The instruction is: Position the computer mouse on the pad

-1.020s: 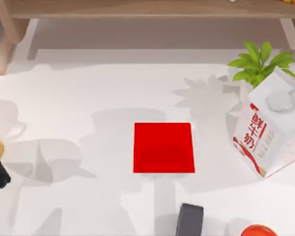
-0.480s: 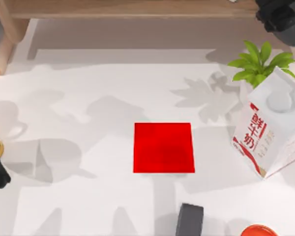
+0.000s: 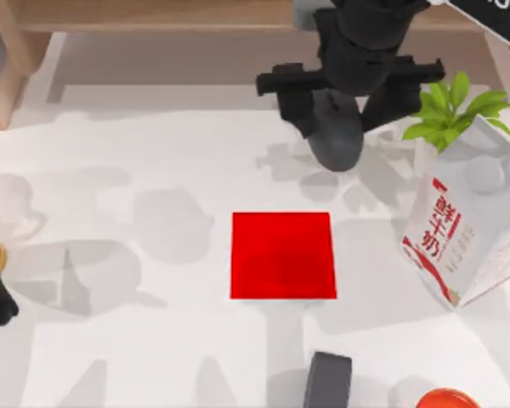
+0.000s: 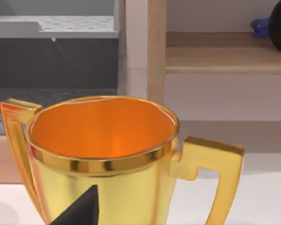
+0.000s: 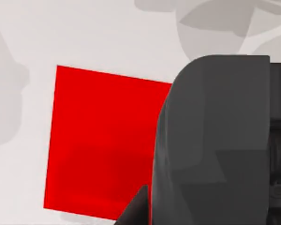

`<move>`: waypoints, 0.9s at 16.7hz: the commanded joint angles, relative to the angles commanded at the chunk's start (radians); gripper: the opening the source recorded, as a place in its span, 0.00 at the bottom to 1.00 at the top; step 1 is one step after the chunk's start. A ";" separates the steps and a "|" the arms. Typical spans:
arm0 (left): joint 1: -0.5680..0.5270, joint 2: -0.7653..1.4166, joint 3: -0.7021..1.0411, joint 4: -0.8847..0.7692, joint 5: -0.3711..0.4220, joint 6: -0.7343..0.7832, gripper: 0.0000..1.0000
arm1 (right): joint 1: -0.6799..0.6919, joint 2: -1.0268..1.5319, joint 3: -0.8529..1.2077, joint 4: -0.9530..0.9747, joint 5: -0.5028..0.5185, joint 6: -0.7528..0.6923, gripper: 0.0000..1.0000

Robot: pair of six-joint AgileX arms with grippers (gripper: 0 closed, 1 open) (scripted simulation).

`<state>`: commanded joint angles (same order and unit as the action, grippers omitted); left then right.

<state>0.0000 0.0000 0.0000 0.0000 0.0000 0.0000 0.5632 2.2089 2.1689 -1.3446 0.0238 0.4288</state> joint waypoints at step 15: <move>0.000 0.000 0.000 0.000 0.000 0.000 1.00 | 0.115 0.174 -0.032 0.011 -0.028 0.263 0.00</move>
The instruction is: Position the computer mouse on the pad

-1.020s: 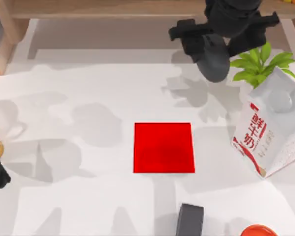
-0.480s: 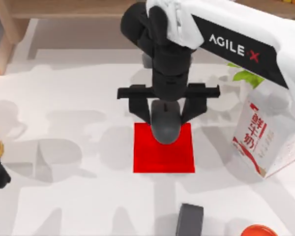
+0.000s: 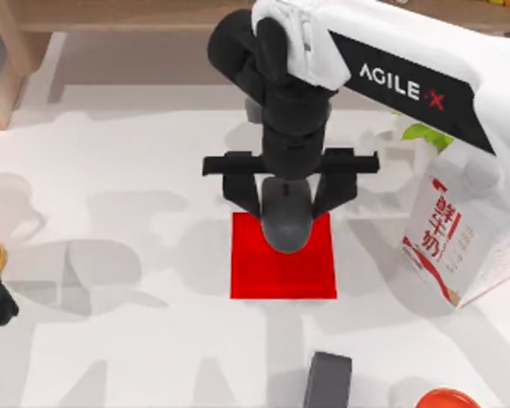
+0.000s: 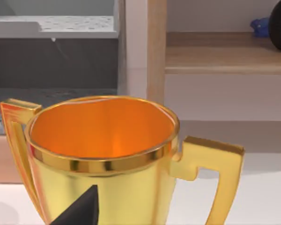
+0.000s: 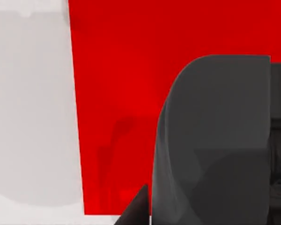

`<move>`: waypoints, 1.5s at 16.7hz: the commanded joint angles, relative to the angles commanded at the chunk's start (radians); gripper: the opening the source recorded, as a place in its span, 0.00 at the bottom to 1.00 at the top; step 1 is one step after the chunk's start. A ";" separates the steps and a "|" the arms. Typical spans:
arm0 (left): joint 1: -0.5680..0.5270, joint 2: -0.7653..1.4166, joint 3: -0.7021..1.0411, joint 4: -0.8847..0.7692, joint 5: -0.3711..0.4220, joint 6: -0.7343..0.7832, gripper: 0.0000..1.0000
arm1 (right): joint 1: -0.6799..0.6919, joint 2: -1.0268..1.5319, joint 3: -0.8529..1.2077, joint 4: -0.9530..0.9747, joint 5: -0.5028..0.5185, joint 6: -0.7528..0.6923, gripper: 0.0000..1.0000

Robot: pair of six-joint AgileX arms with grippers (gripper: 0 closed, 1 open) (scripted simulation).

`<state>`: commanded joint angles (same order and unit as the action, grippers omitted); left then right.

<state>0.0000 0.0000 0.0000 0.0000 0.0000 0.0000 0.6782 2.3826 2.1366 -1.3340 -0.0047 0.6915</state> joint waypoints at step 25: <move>0.000 0.000 0.000 0.000 0.000 0.000 1.00 | 0.007 0.018 -0.133 0.149 0.000 0.004 0.45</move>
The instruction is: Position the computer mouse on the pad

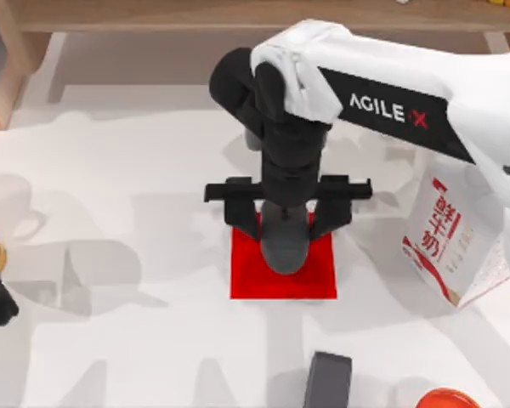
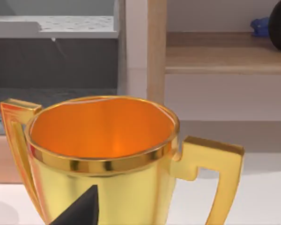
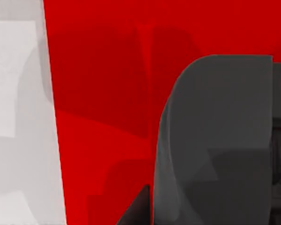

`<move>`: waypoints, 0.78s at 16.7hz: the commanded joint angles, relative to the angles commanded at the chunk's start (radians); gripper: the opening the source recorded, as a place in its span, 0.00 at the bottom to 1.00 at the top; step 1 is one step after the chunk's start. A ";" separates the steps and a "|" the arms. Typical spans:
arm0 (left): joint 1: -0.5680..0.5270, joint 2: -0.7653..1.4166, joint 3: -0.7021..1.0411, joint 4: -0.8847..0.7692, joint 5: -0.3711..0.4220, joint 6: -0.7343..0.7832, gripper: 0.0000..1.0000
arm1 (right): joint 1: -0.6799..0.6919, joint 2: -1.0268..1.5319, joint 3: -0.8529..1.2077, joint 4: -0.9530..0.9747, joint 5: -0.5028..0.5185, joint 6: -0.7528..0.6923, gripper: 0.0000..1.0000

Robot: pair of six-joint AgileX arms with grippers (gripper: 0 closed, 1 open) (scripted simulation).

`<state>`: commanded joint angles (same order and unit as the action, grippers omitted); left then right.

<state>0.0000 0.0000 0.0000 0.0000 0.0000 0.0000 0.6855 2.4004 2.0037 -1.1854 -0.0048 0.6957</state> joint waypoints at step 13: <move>0.000 0.000 0.000 0.000 0.000 0.000 1.00 | 0.000 0.000 0.000 0.000 0.000 0.000 1.00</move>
